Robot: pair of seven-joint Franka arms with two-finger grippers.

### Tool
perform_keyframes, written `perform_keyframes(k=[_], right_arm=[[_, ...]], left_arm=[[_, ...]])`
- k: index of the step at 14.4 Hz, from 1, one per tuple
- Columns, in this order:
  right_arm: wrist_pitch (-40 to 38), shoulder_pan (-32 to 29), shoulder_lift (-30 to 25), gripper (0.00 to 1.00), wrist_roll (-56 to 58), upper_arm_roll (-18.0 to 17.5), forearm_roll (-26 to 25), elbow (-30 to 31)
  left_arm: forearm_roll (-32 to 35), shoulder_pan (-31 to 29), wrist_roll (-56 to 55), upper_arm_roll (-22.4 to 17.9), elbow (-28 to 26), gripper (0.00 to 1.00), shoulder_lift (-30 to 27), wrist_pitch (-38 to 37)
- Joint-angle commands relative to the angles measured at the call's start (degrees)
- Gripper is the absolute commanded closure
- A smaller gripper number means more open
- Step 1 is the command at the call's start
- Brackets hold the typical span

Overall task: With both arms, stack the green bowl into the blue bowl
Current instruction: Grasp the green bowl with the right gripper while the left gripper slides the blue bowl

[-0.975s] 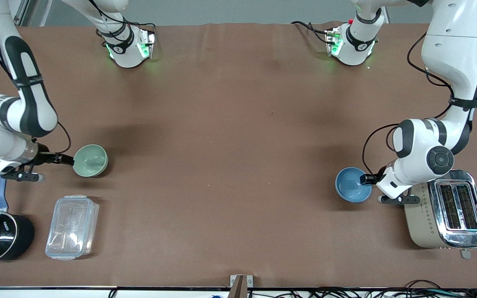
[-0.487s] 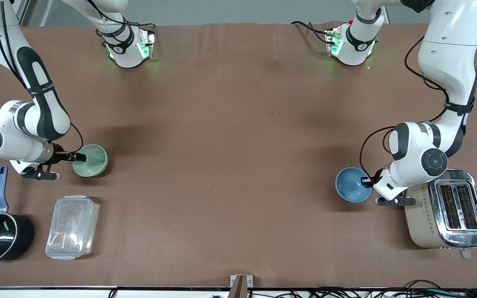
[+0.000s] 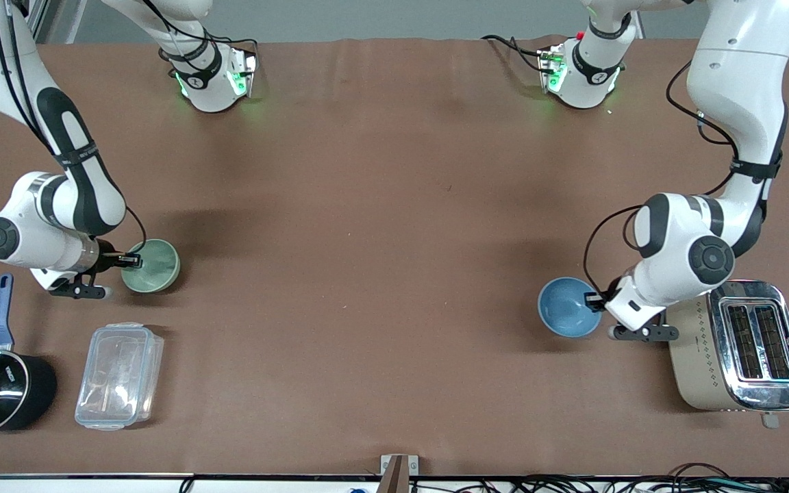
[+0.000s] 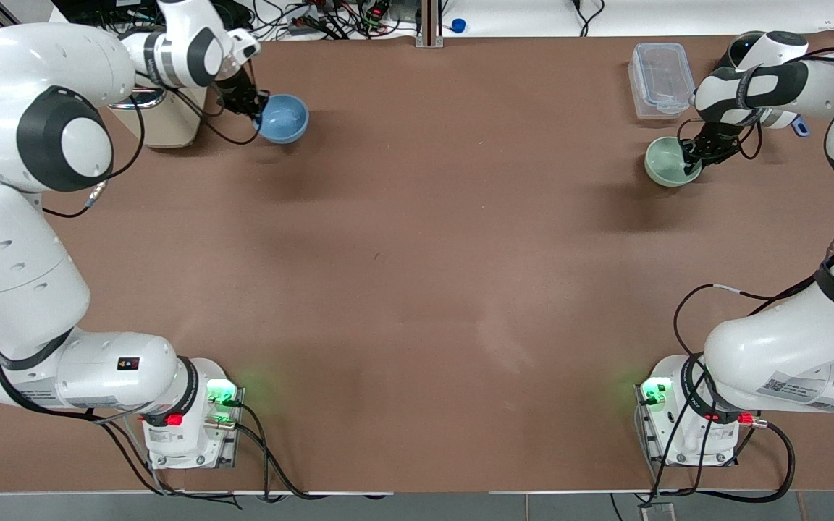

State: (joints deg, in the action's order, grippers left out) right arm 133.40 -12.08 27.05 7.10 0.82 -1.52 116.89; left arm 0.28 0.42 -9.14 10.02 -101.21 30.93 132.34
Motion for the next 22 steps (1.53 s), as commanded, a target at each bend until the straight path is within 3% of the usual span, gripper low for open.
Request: perform_keyframes(k=[1,4,8,13,18,19,20,21,22], right_arm=[[0.46,0.22,-0.51,0.96,0.02,-0.12,-0.23,0.62],[-0.06,0.57,-0.69,0.97,-0.15,-0.12,-0.23,0.27],[-0.07,0.48,-0.77,0.98,-0.24,-0.12,-0.23,0.27],[-0.76,0.48,-1.30,0.99,0.11,-0.20,-0.23,0.27],[-15.77,1.71,-9.11,1.00,-0.07,-1.60,0.29,-5.52],[-18.50,1.97,-10.34,1.00,-0.24,-2.39,1.95,-6.84],[-21.74,2.33,-11.40,1.00,-0.16,-2.57,5.18,-8.24],[-24.56,3.11,-12.02,1.00,-0.07,-2.58,8.17,-9.22],[-26.33,4.60,-12.63,1.00,-0.50,-2.58,10.29,-10.09]], left_arm=[[0.34,0.37,-9.99,6.21,-0.56,1.00,-1.93,-1.82],[0.60,3.69,-23.60,11.24,0.22,1.00,-1.05,-1.73],[1.13,14.59,-39.35,11.25,5.84,1.00,4.39,-1.04],[1.04,22.68,-46.05,10.55,8.05,1.00,10.28,7.73],[1.13,26.12,-47.55,9.06,8.05,0.99,12.22,12.33],[1.39,26.12,-47.55,8.97,8.05,0.92,12.22,12.33],[1.83,25.94,-47.55,8.96,8.05,0.78,12.22,12.33],[2.62,25.86,-47.55,8.96,8.05,0.45,12.31,12.33],[3.23,25.94,-47.47,8.88,8.05,0.00,12.05,12.33]])
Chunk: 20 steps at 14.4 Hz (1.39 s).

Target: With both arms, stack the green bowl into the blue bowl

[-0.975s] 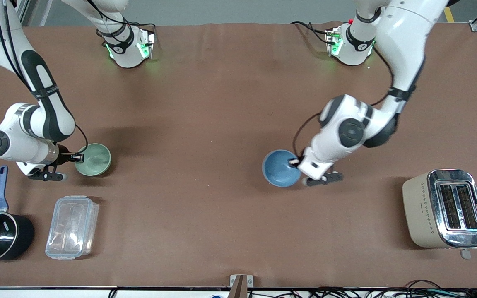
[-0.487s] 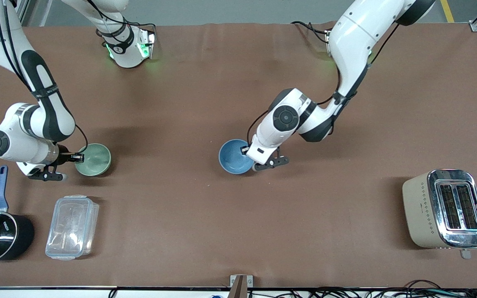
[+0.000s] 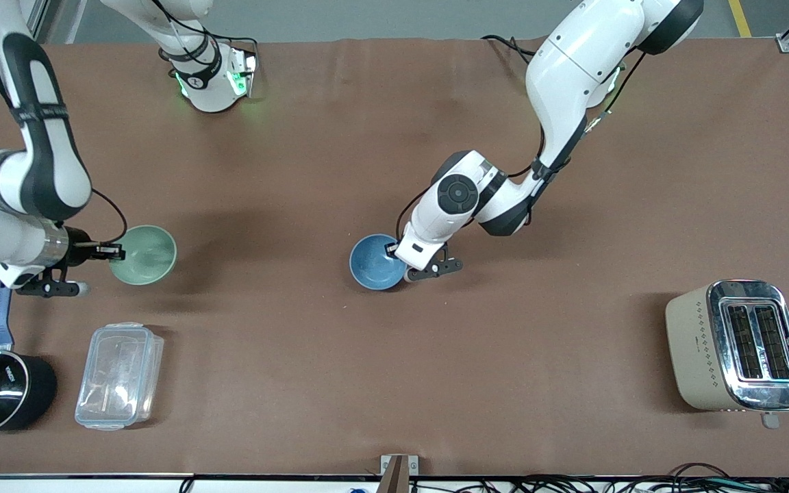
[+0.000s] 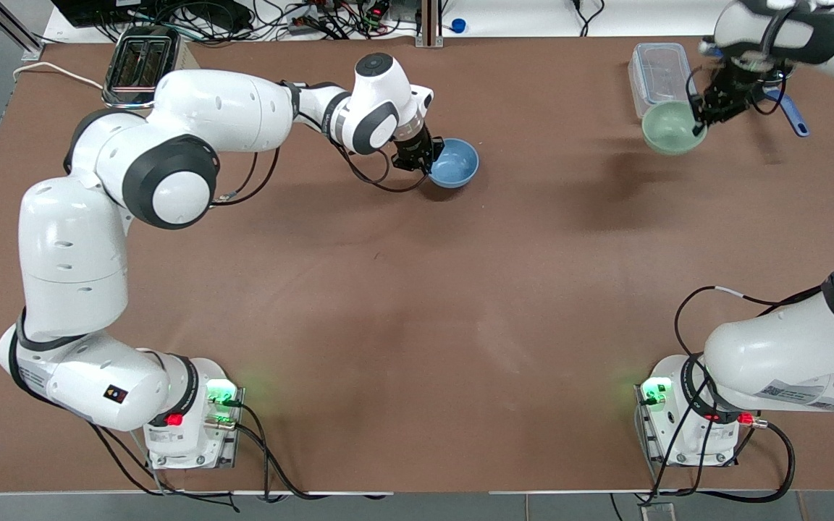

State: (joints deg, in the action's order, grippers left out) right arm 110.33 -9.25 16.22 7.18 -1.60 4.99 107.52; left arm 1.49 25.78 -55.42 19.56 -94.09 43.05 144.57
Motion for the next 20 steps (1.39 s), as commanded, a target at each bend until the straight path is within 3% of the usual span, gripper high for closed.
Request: perform_keyframes(k=[1,5,8,10,14,20], right_arm=[[-3.72,3.52,-2.33,1.00,-1.03,-0.07,4.93,-0.99],[-3.20,9.50,-2.51,1.00,-5.94,-0.07,9.93,-1.00],[0.04,15.38,-1.99,1.00,-9.97,0.01,14.34,-1.00],[3.73,20.65,-1.11,1.00,-16.30,0.01,14.43,-1.00],[11.73,29.19,3.28,1.00,-28.43,0.01,14.44,-2.04],[12.71,36.14,7.51,1.00,-38.20,0.01,14.52,-6.27]], left_arm=[[2.29,0.41,-1.19,-0.66,1.36,0.00,-0.33,0.01],[6.85,-1.61,-0.66,-3.20,3.91,0.00,-7.34,-11.02],[10.20,-7.92,1.97,-3.82,5.67,0.00,-15.69,-24.04],[10.20,-12.49,5.21,-3.82,5.85,0.00,-20.87,-28.62],[9.24,-22.16,25.31,-3.12,6.89,0.00,-27.83,-37.15],[5.38,-31.74,43.52,-3.12,8.92,0.00,-35.39,-47.27]])
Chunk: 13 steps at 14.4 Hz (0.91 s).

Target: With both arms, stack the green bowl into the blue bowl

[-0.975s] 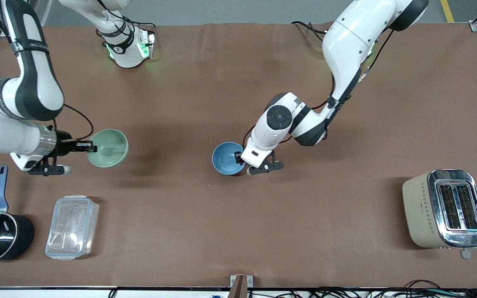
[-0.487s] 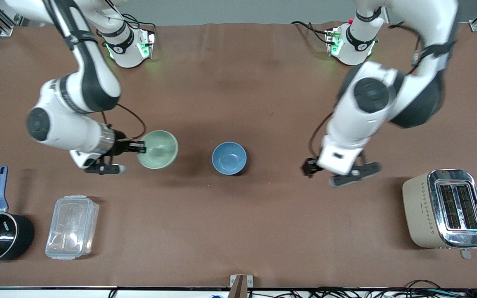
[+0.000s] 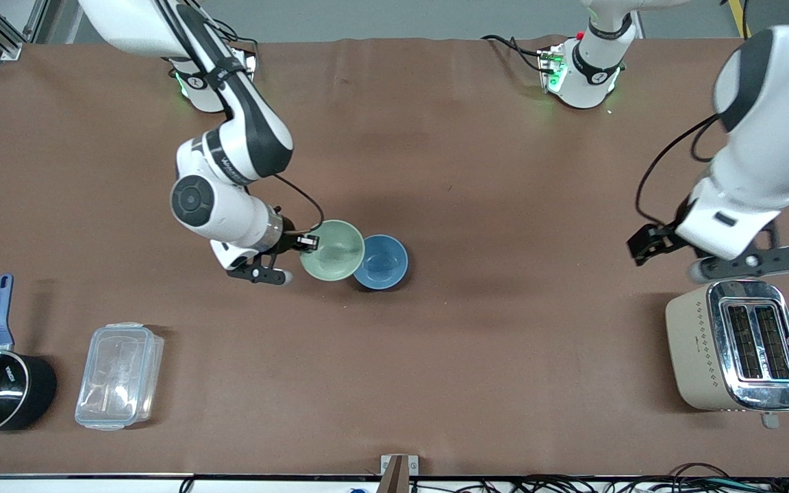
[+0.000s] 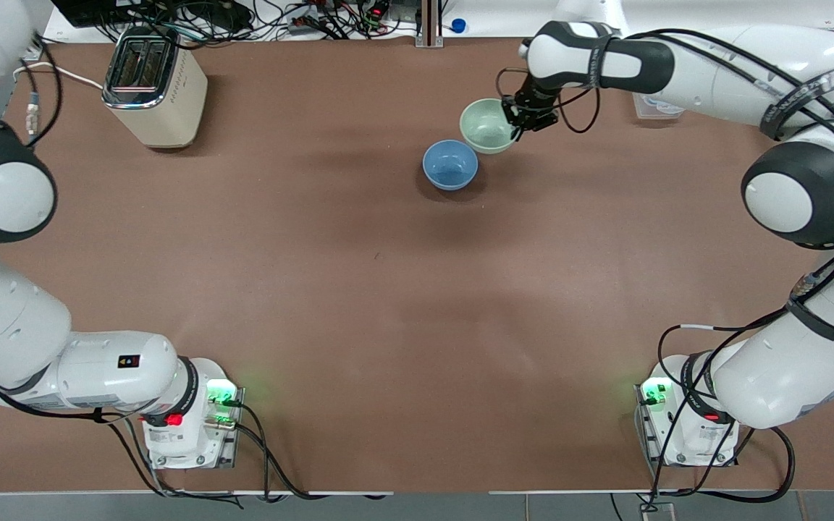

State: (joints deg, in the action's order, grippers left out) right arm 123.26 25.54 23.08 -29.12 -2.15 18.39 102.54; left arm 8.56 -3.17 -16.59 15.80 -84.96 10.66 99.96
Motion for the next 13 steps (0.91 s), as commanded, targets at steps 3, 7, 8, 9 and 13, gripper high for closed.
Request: perform_keyframes(k=[3,7,8,9,13], right_arm=[[3.12,4.25,2.41,1.00,-5.23,0.57,1.56,-1.29],[5.85,7.50,4.60,1.00,-9.45,0.48,1.56,-1.91],[5.94,8.03,5.22,1.00,-10.16,0.48,1.65,-2.26],[5.94,8.04,5.75,1.00,-10.17,0.48,1.65,-2.96],[8.40,8.48,7.07,1.00,-10.17,0.48,1.56,-2.96]], left_arm=[[-3.63,-4.39,10.60,0.20,-0.56,0.00,-6.16,-6.52],[-5.04,-1.86,12.54,-3.83,-5.90,0.00,-11.87,-9.08],[-5.48,-0.02,13.50,-6.54,-8.10,0.00,-13.80,-9.08],[-6.52,0.78,14.21,-8.31,-9.60,0.00,-15.13,-8.99],[-7.33,3.34,15.71,-12.19,-11.72,0.00,-17.07,-8.99]])
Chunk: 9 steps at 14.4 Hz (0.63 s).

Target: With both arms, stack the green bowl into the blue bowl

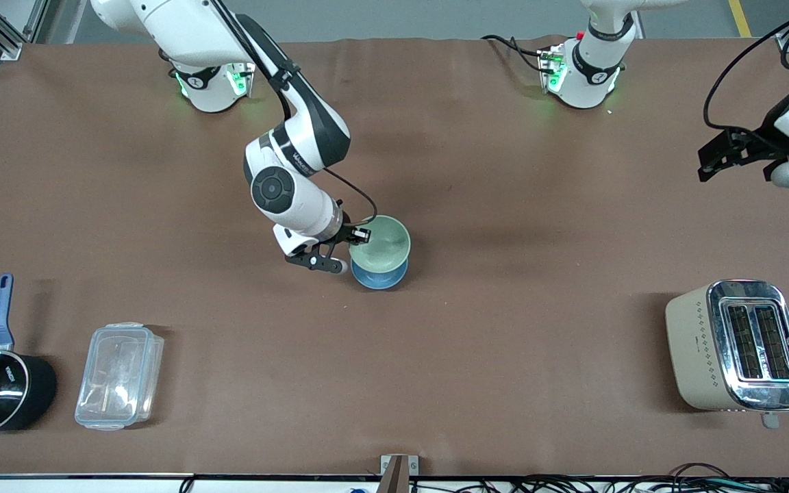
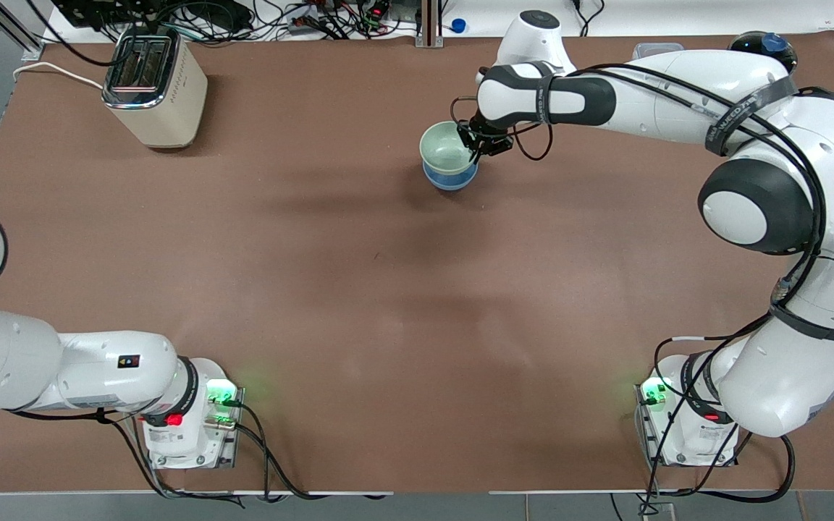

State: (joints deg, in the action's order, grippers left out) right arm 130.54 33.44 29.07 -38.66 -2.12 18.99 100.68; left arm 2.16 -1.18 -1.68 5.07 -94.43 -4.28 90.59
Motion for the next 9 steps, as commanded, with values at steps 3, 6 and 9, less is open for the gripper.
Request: perform_keyframes(k=[3,6,9], right_arm=[[2.34,0.48,1.69,1.00,-0.63,0.54,0.87,-1.10],[4.02,0.48,2.57,1.00,-0.63,0.54,0.87,-1.01],[3.93,0.40,2.66,1.00,-0.45,0.54,0.78,-0.83]], left_arm=[[-0.76,0.92,0.89,-1.21,-2.16,0.00,-2.13,0.55],[-0.93,0.92,0.89,-1.12,-1.81,0.00,-2.04,0.55],[-1.02,1.18,0.89,-0.76,-1.81,0.00,-2.04,0.55]])
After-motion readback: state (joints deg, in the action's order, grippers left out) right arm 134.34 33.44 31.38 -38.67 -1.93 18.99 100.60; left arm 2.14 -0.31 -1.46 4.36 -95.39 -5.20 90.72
